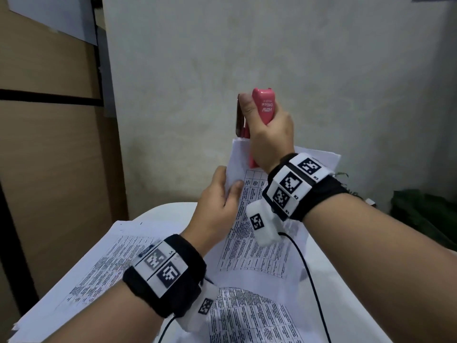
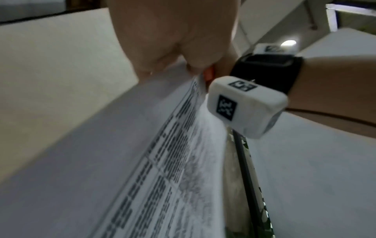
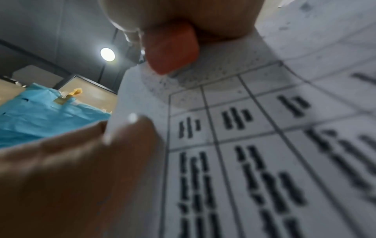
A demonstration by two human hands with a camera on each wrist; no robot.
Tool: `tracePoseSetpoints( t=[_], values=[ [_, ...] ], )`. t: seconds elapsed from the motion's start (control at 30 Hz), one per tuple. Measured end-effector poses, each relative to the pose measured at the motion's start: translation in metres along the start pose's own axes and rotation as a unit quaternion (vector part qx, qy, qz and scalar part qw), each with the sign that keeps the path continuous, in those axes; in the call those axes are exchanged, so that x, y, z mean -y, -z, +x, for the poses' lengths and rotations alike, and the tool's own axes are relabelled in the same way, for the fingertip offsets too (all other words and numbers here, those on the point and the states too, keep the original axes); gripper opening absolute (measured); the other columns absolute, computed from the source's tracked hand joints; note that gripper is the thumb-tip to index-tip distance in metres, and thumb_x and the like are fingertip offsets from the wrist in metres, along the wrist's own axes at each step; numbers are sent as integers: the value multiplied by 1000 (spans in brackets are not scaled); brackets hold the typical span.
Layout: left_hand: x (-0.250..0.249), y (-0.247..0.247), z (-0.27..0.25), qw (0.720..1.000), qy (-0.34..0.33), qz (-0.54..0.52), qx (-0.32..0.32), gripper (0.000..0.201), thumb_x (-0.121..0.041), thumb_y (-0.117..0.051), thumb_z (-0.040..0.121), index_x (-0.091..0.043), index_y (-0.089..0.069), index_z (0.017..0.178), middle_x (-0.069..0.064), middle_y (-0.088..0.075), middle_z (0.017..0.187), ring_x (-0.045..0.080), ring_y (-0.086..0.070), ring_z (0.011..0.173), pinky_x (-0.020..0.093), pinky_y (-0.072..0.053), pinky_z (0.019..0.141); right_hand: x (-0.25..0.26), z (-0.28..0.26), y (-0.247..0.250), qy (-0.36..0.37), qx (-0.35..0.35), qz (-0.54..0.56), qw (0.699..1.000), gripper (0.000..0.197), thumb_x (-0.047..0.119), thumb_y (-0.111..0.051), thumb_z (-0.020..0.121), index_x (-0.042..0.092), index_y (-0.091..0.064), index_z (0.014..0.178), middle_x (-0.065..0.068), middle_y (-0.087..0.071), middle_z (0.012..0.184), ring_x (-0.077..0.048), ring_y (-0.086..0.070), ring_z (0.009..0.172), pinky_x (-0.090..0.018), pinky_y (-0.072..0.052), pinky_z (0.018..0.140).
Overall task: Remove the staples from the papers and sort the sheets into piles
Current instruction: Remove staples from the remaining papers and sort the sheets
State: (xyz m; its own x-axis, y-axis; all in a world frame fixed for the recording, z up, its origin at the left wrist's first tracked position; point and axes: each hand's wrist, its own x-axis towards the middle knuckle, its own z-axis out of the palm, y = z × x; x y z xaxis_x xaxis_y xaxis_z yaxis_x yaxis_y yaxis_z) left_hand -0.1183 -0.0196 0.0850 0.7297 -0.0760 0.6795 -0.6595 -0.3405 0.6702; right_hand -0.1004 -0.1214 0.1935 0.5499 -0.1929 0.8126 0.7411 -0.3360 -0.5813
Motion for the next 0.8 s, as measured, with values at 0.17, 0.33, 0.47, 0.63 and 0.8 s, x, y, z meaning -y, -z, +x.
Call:
tracePoseSetpoints(
  t=[0.17, 0.33, 0.47, 0.63, 0.8],
  values=[
    [5, 18, -2, 994, 112, -7, 5, 23, -8, -48, 96, -31, -44, 91, -10, -62, 88, 10, -62, 77, 15, -49, 63, -7, 0, 8, -16, -32, 23, 999, 32, 61, -53, 79, 29, -56, 79, 4, -64, 64, -15, -65, 61, -38, -56, 68],
    [-2, 71, 11, 981, 185, -22, -46, 31, 0, -46, 94, -24, -43, 113, -4, -63, 96, 15, -64, 82, 30, -53, 63, -16, -3, 34, 11, -105, 20, 994, 34, 69, -50, 73, 36, -52, 81, -1, -65, 71, -21, -67, 68, -44, -56, 69],
    [10, 122, 26, 969, 228, 50, -82, 36, 2, -50, 88, -15, -48, 120, 1, -64, 99, 16, -63, 83, 32, -54, 63, -31, -16, 58, -81, -46, -49, 994, 48, 70, -50, 74, 23, -60, 74, 3, -65, 67, -14, -65, 62, -39, -57, 70],
    [55, 166, 27, 914, 334, 231, 11, 11, 2, -52, 88, -8, -58, 87, 7, -63, 83, 14, -63, 69, 23, -48, 65, -63, -60, 69, -231, 180, -120, 949, 43, 57, -48, 87, 18, -59, 72, -1, -66, 69, -22, -62, 65, -31, -51, 66],
    [144, 192, 10, 838, 410, 347, 96, 11, -4, -54, 88, -1, -62, 96, 16, -66, 99, 29, -61, 92, 33, -47, 80, -111, -110, 70, -363, 391, -150, 832, 51, 60, -47, 85, 12, -56, 70, -4, -61, 67, -23, -57, 52, -29, -51, 55]
  ],
)
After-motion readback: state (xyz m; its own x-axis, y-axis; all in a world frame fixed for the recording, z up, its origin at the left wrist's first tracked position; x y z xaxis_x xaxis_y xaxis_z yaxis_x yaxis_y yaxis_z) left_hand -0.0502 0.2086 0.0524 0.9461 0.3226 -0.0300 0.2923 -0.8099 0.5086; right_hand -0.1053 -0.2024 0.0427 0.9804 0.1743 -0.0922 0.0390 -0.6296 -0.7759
